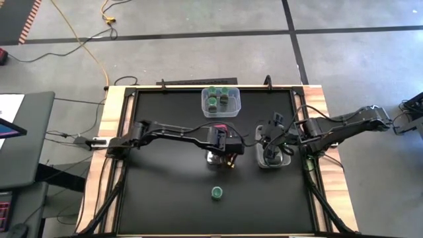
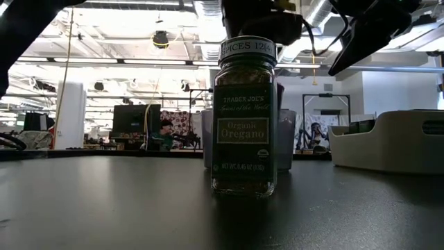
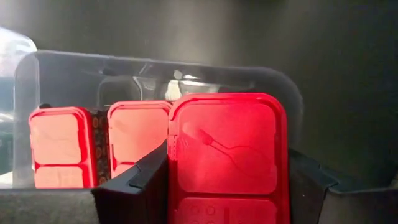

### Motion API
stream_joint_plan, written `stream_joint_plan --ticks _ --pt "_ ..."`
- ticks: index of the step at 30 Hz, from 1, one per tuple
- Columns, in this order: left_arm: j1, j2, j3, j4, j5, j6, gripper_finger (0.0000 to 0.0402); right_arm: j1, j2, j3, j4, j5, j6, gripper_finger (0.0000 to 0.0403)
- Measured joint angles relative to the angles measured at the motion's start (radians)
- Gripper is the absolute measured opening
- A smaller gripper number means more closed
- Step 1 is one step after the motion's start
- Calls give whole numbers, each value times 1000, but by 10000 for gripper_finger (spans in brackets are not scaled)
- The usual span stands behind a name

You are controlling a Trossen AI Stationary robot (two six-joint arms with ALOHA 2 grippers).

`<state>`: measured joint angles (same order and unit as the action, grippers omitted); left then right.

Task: Sort spices by type
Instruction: Put the red seasoning can into the black transparent bin

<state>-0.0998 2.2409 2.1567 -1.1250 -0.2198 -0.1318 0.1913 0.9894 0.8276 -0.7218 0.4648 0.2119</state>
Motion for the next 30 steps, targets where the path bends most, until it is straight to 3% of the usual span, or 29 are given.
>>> stream_joint_plan --ticks 30 --pt "1 38 0 -37 -42 -64 223 -1 0 0 -5 3 -37 265"
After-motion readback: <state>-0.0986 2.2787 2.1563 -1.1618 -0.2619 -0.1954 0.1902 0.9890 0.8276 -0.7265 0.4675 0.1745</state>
